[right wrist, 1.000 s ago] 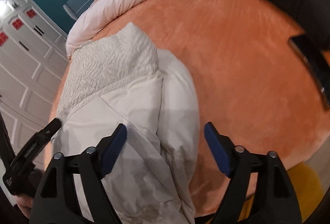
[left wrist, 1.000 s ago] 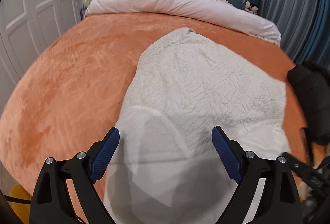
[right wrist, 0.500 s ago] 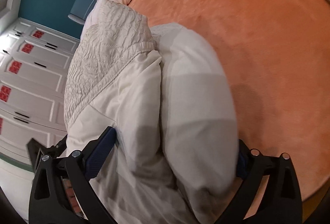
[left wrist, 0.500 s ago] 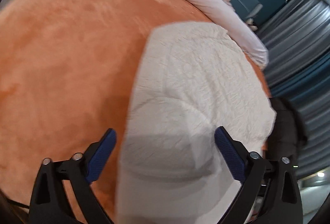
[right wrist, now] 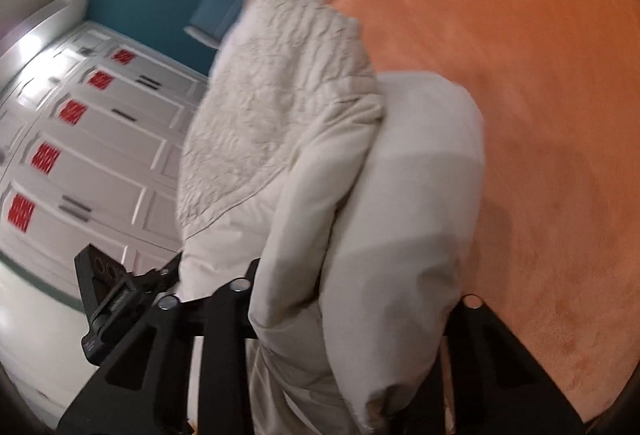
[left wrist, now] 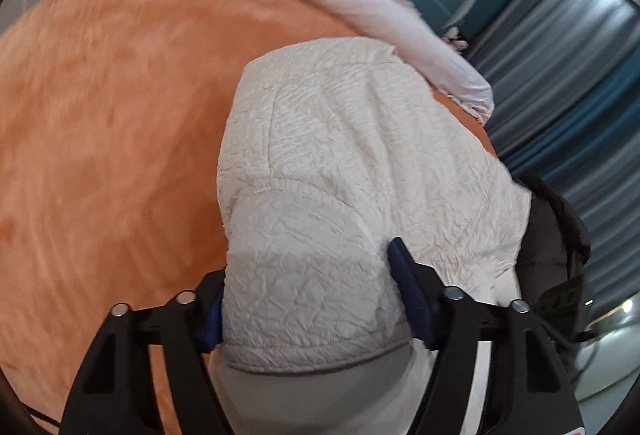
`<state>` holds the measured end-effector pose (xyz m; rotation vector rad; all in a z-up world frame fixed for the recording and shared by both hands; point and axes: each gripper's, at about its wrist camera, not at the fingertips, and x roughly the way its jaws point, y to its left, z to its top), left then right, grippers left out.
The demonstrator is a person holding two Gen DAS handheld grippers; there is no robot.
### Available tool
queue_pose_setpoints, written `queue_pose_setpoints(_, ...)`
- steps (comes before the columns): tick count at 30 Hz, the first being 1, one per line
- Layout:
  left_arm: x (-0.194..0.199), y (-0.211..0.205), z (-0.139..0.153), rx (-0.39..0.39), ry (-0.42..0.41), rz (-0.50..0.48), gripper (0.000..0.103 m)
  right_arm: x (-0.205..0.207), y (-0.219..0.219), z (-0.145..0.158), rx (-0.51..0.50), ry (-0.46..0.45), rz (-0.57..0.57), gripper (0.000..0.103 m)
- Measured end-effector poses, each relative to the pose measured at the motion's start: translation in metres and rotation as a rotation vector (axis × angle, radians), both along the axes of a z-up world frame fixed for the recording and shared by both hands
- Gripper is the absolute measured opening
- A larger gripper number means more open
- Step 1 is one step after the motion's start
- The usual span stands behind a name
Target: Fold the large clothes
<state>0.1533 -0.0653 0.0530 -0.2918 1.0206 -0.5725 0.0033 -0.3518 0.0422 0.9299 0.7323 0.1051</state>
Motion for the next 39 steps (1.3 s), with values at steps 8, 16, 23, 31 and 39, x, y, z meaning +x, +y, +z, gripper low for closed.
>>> queue_pose_setpoints(8,-0.018,0.007,0.088,-0.067,-0.235,-0.046,0.058,-0.006,0.027,0.101,-0.121,-0.235,0.011,0.026)
queue_pose_setpoints(16,0.033,0.035,0.138,-0.115,-0.313,-0.067,0.058,0.050,0.050,0.153,-0.197,-0.354,0.073,0.025)
queue_pose_setpoints(23,0.135,0.055,0.057,0.018,-0.213,0.027,0.059,0.160,0.067,0.081,-0.247,-0.134,0.080,0.043)
queue_pose_setpoints(31,0.142,0.121,0.016,0.066,-0.146,0.233,0.059,0.149,0.052,0.027,-0.281,-0.002,0.031,0.049)
queue_pose_setpoints(39,0.095,0.119,0.101,0.239,-0.431,0.202,0.071,0.154,0.098,0.114,-0.580,-0.195,0.019,0.012)
